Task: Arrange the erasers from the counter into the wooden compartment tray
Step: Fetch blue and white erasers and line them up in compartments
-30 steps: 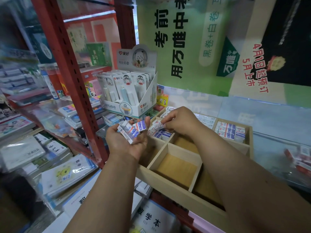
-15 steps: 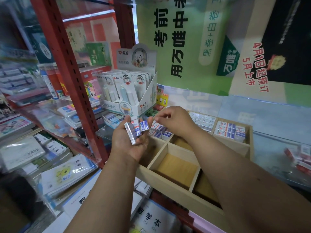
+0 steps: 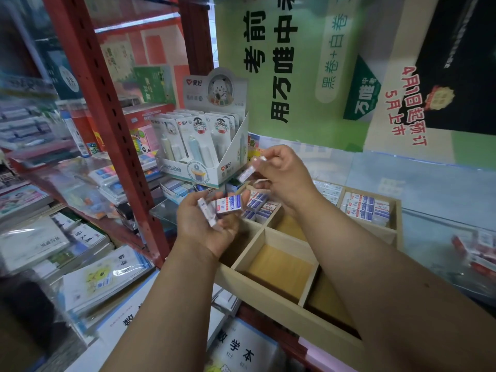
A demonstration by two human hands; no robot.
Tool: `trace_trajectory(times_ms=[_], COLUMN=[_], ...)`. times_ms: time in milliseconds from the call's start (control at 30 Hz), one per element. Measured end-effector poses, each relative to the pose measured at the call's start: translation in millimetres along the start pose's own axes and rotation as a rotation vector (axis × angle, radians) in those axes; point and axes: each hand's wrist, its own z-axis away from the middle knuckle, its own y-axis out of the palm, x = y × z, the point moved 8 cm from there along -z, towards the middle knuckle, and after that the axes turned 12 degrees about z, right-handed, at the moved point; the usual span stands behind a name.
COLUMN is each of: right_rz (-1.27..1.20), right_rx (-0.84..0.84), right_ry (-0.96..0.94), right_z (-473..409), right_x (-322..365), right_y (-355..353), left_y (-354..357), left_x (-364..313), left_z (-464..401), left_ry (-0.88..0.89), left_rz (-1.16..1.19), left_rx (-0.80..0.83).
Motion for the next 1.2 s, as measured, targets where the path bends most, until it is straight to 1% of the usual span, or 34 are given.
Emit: trace_trajectory(times_ms=[67, 133, 200, 267, 367, 500, 567, 667, 733, 800, 867, 1000, 1133, 1200], right_rz=[0.161, 0.384, 0.540, 0.632, 0.746, 0.966, 0.967, 0.898, 0.838, 0.866, 0.922, 0.947, 0.882, 0.794], right_rx=[-0.110, -0.129, -0.064, 0.031, 0.130, 0.283, 0.290, 0.277, 0.322, 0.411, 0.467, 0.453, 0.475, 0.415], right_ry=[0.011, 0.002, -0.030, -0.059, -0.109, -0.142, -0.113, 0.034, 0.134, 0.186, 0.210, 0.238, 0.243, 0.169], right_z=[-4, -7, -6, -2, 0, 0, 0, 1, 6, 14, 18, 18, 21, 19], right_x=[-3, -7, -12, -19, -26, -31, -31, -28, -26, -25, -28, -30, -30, -21], right_y=[-16, -19, -9, 6, 24, 40, 38, 24, 17, 18, 20, 16, 18, 20], left_y=[-3, -3, -4, -5, -3, -2, -3, -4, -4, -5, -5, -5, -5, -4], left_x=[-6, -11, -15, -17, -17, -18, -19, -18, -17, -18, -18, -15, -16, -15], left_z=[4, 6, 6, 5, 6, 9, 9, 9, 8, 9, 9, 8, 6, 5], left_ry=[0.064, 0.114, 0.143, 0.164, 0.174, 0.184, 0.182, 0.173, 0.175, 0.184, 0.185, 0.159, 0.155, 0.153], left_rz=[0.118, 0.188, 0.235, 0.268, 0.271, 0.285, 0.298, 0.304, 0.308, 0.306, 0.294, 0.261, 0.207, 0.181], left_rx=[-0.002, 0.024, 0.035, 0.046, 0.055, 0.046, 0.039, 0.038, 0.033, 0.027, 0.016, 0.021, 0.015, 0.019])
